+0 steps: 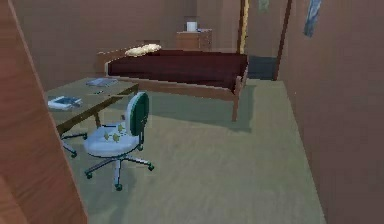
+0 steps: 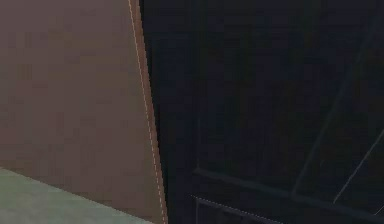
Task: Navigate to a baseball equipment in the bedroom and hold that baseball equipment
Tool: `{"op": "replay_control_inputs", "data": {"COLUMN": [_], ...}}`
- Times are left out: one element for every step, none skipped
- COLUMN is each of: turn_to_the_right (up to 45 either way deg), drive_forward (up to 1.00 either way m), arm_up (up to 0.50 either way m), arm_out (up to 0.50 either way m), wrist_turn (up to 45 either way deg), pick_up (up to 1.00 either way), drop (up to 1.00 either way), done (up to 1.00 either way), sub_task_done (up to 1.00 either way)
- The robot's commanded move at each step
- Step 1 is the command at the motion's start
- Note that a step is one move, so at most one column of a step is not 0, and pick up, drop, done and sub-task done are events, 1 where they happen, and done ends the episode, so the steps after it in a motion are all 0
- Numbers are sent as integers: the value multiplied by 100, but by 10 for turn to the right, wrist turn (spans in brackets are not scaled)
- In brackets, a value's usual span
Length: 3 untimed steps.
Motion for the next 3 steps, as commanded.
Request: {"op": "replay_control_inputs", "data": {"turn_to_the_right": [90, 0, -390], "drive_forward": [0, 40, 0], "arm_up": [0, 0, 0], "arm_out": [0, 0, 0], "wrist_turn": [0, 0, 0], "pick_up": [0, 0, 0], "drop": [0, 0, 0], "done": [0, 0, 0], "sub_task_done": [0, 0, 0]}}
